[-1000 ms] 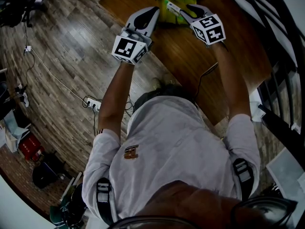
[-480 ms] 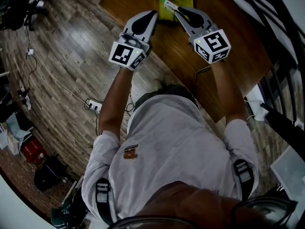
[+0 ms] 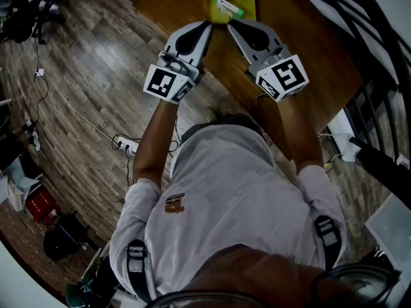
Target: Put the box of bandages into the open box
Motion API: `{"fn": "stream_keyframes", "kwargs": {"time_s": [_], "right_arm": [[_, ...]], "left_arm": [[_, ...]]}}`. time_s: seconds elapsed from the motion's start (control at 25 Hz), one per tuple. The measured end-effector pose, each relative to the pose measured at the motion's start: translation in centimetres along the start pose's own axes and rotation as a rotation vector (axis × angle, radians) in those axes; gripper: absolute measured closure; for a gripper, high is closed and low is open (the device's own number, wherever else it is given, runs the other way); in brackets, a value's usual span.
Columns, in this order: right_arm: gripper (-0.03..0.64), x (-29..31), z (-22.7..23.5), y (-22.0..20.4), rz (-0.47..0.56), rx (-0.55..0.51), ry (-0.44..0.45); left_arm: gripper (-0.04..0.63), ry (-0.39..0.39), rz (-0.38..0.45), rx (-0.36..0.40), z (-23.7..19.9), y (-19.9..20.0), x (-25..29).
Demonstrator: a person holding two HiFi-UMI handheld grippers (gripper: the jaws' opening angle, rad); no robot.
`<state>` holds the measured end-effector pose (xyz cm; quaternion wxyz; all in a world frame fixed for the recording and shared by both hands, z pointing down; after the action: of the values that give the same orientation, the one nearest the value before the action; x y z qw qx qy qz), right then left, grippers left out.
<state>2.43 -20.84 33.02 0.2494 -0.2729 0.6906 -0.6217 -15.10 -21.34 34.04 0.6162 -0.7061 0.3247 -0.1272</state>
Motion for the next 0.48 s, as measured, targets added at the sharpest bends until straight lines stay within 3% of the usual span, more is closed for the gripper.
{"fn": "stream_keyframes", "kwargs": {"time_s": [0.48], "right_arm": [[0.580,-1.7,-4.3,2.0,0.070,-0.062,0.042]], "left_arm": [[0.579,0.012,0.050,0.000,2.6,1.7,-2.5]]}}
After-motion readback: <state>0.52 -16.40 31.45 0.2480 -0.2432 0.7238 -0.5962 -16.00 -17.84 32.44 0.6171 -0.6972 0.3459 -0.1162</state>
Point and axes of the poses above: the fingertips, and each gripper's own axes: x forward along the fingers, z to its right, y out of its top, the point moved 9 cm from there along -x, backward along the fingers, and after that the axes turned 7 degrees about -x, right-handed, at the moved point
